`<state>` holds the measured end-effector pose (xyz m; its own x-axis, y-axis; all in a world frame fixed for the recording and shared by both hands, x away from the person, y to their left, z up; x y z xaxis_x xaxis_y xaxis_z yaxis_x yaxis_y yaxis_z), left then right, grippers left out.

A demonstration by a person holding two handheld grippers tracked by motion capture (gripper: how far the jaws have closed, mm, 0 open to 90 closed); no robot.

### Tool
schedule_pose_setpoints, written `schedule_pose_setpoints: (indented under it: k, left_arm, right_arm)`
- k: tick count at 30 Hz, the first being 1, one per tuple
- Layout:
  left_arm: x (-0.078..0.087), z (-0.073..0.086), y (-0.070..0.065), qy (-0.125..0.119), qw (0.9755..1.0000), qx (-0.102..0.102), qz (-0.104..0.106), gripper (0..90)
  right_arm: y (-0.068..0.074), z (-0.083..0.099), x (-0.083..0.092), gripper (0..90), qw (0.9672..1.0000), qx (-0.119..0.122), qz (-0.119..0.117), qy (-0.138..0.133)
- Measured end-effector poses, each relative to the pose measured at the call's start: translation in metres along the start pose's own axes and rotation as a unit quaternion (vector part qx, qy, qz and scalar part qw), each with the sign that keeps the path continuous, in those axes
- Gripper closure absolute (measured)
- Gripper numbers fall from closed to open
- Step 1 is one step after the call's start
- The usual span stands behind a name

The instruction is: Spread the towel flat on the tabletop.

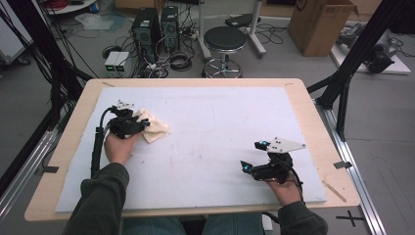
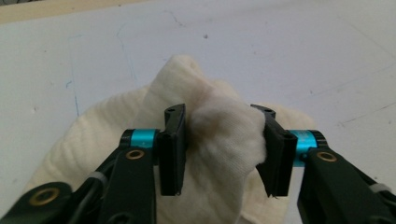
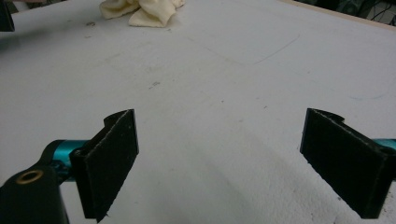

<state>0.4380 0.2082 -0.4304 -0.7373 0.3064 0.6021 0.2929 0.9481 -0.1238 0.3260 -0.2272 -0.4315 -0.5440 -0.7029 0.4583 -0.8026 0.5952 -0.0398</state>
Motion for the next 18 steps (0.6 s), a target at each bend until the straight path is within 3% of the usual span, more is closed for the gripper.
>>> schedule_pose_setpoints:
  k: [9,18]
  left_arm:
    - [-0.010,0.006,0.001,0.024,0.9996,-0.010,-0.005,77.1]
    - [0.005,-0.002,-0.004,-0.009,0.9996,0.001,0.027,79.8]
  right_arm:
    - [0.002,0.000,-0.001,10.7,1.0000,-0.001,-0.004,0.003]
    - [0.002,0.000,-0.001,10.8,1.0000,-0.001,-0.004,0.004]
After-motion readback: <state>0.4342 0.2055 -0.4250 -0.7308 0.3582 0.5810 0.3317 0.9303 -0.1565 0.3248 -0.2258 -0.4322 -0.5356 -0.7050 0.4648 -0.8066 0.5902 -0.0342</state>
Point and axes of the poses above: each handheld gripper's, and its own axes: x roughly backward along the jaws, z roughly out of its underside, y roughly to its left, the point moved 4 cm from there along -x, roughly forward along the jaws, and after that the axes turned 5 degrees about x, right-handed, at the moved point
